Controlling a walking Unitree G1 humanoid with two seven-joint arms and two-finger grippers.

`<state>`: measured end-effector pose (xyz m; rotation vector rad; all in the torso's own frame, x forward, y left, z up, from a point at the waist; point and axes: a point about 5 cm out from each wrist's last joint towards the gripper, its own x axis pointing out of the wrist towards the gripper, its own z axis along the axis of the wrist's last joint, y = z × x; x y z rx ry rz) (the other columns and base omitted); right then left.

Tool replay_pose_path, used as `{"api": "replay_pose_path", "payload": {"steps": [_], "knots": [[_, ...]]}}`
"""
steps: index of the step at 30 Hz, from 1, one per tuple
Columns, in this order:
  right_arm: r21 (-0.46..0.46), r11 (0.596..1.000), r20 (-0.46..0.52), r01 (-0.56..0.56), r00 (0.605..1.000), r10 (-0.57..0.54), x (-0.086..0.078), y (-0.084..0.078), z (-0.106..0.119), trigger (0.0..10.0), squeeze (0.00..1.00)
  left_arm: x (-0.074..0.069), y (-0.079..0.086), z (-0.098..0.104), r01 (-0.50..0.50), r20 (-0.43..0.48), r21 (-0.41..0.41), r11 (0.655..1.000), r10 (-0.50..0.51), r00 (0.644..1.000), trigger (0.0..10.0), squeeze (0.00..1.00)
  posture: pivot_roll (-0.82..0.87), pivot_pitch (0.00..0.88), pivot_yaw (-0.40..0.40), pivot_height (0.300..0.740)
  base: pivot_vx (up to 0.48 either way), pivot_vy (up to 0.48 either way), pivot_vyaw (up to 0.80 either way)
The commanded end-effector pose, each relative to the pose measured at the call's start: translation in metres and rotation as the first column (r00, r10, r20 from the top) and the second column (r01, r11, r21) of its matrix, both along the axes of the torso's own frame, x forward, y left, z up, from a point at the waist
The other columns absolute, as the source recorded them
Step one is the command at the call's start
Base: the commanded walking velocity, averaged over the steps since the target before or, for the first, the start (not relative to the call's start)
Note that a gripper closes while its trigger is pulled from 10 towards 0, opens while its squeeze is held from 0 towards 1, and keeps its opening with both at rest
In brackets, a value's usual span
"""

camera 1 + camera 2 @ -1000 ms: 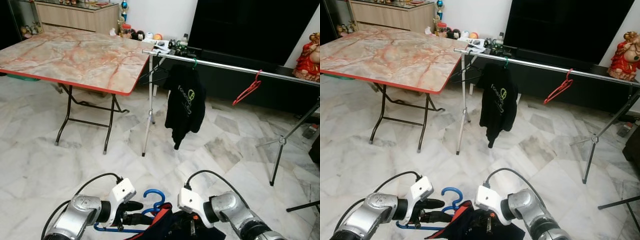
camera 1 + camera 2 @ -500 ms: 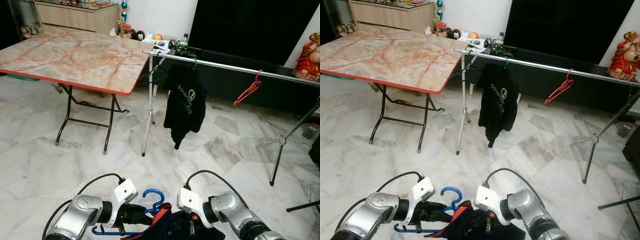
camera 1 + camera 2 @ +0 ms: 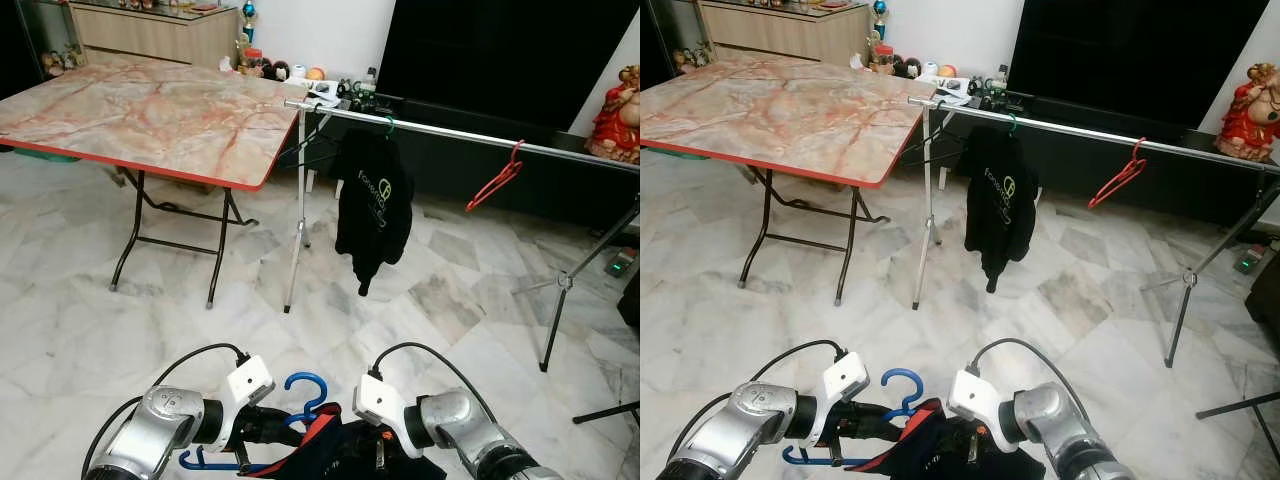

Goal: Hang hanger

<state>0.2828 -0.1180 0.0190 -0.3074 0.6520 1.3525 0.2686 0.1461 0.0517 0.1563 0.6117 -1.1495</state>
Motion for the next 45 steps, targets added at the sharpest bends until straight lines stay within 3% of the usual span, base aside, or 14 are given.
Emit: {"api": "replay_pose_path", "payload": {"steps": [1,15,23,24,25,28,29,30,36,37,38,39,45], "knots": [[0.109,0.99,0.045,0.093,0.994,-0.098,0.012,0.001,0.013,10.0,0.0,-0.004,-0.006,-0.003,0.002,-0.034,-0.034,0.999,-0.003,0.999,0.0,0.0,0.18,0.0,-0.159,0.74,0.0,0.0,0.0],[0.079,0.994,0.047,0.074,0.996,-0.078,0.011,-0.002,0.012,10.0,0.0,-0.007,-0.007,-0.003,0.024,-0.053,-0.043,0.999,-0.027,0.998,0.0,0.0,0.19,0.0,-0.158,0.74,0.0,0.0,0.0],[-0.048,0.999,0.126,0.004,0.992,0.002,0.014,-0.004,0.013,10.0,0.0,-0.012,-0.001,-0.007,0.073,-0.072,0.008,0.997,-0.072,0.995,0.0,0.0,0.19,0.0,-0.159,0.74,0.0,0.0,0.0],[-0.058,0.998,0.137,0.0,0.991,0.008,0.015,-0.005,0.013,10.0,0.0,-0.012,-0.001,-0.008,0.075,-0.07,0.018,0.997,-0.073,0.995,0.7,0.0,0.19,0.0,-0.16,0.74,0.0,0.0,0.0],[-0.053,0.999,0.142,0.002,0.99,0.006,0.016,-0.004,0.015,10.0,0.0,-0.012,-0.001,-0.01,0.076,-0.063,0.032,0.997,-0.074,0.995,9.3,0.0,0.19,0.0,-0.16,0.74,0.0,0.0,0.0],[-0.043,0.999,0.147,0.006,0.989,0.001,0.018,-0.003,0.017,10.0,0.0,-0.011,0.0,-0.011,0.075,-0.052,0.053,0.996,-0.073,0.996,10.0,0.0,0.19,0.0,-0.16,0.74,0.0,0.0,0.0],[-0.043,0.999,0.152,-0.001,0.988,0.007,0.018,-0.001,0.018,10.0,0.0,-0.011,-0.002,-0.012,0.082,-0.051,0.048,0.995,-0.08,0.996,10.0,0.2,0.19,0.0,-0.161,0.74,0.0,0.0,0.0],[-0.044,0.999,0.154,-0.005,0.988,0.011,0.018,-0.001,0.018,10.0,0.0,-0.011,-0.002,-0.012,0.087,-0.054,0.042,0.995,-0.084,0.995,10.0,1.0,0.19,0.0,-0.161,0.74,0.0,0.0,0.0],[-0.014,1.0,0.183,-0.022,0.983,0.025,0.024,0.004,0.027,10.0,0.0,-0.01,-0.005,-0.012,0.088,-0.06,0.047,0.995,-0.086,0.995,10.0,1.0,0.19,0.0,-0.163,0.74,0.0,0.0,0.0],[-0.01,1.0,0.184,-0.029,0.983,0.03,0.024,0.005,0.028,10.0,0.0,-0.011,-0.005,-0.013,0.091,-0.064,0.045,0.995,-0.088,0.994,10.0,0.61,0.19,0.0,-0.163,0.74,0.0,0.0,0.0],[-0.008,0.999,0.183,-0.033,0.982,0.034,0.024,0.005,0.028,10.0,0.0,-0.011,-0.005,-0.013,0.093,-0.067,0.043,0.995,-0.09,0.994,10.0,0.61,0.19,0.0,-0.163,0.74,0.0,0.0,0.0],[-0.007,0.999,0.184,-0.035,0.982,0.036,0.024,0.005,0.029,10.0,0.0,-0.011,-0.005,-0.013,0.094,-0.066,0.042,0.995,-0.091,0.994,10.0,0.0,0.19,0.0,-0.163,0.74,0.0,0.0,0.0],[0.001,0.999,0.184,-0.047,0.982,0.046,0.026,0.007,0.031,10.0,0.0,-0.01,-0.005,-0.015,0.094,-0.063,0.061,0.994,-0.09,0.994,10.0,0.0,0.19,0.0,-0.164,0.74,0.0,0.0,0.0]]}}
